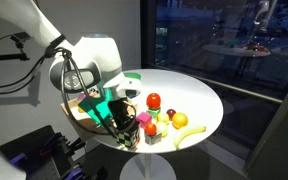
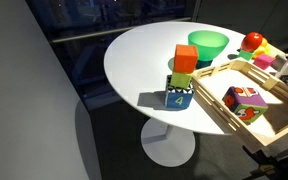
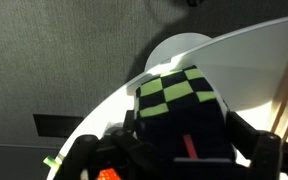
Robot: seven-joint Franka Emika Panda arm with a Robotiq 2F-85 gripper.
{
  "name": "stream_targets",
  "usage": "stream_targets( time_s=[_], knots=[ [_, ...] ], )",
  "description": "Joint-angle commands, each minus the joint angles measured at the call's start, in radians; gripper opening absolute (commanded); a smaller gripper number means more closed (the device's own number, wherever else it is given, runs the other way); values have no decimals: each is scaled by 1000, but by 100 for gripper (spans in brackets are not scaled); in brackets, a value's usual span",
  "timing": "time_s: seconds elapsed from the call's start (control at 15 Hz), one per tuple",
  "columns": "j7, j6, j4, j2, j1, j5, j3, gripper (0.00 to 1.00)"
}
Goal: Put the white and black box onto the tray
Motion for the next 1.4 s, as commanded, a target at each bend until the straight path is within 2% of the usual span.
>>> stream_targets(
  time_s=[0.0, 0.53, 0.6, 0.67, 0.73, 1.0, 1.33],
  knots=[
    [10, 40, 5, 32, -19, -24, 5, 57],
    [10, -109, -44, -152, -13, 5, 7, 4],
    [11, -131, -51, -178, -10, 7, 8, 3],
    [14, -152, -58, -205, -8, 8, 10, 7],
    [9, -185, -24, -205, 3, 21, 10, 6],
    [12, -280, -22, -313, 25, 42, 15, 6],
    [6, -377, -21, -411, 89, 122, 15, 6]
  ],
)
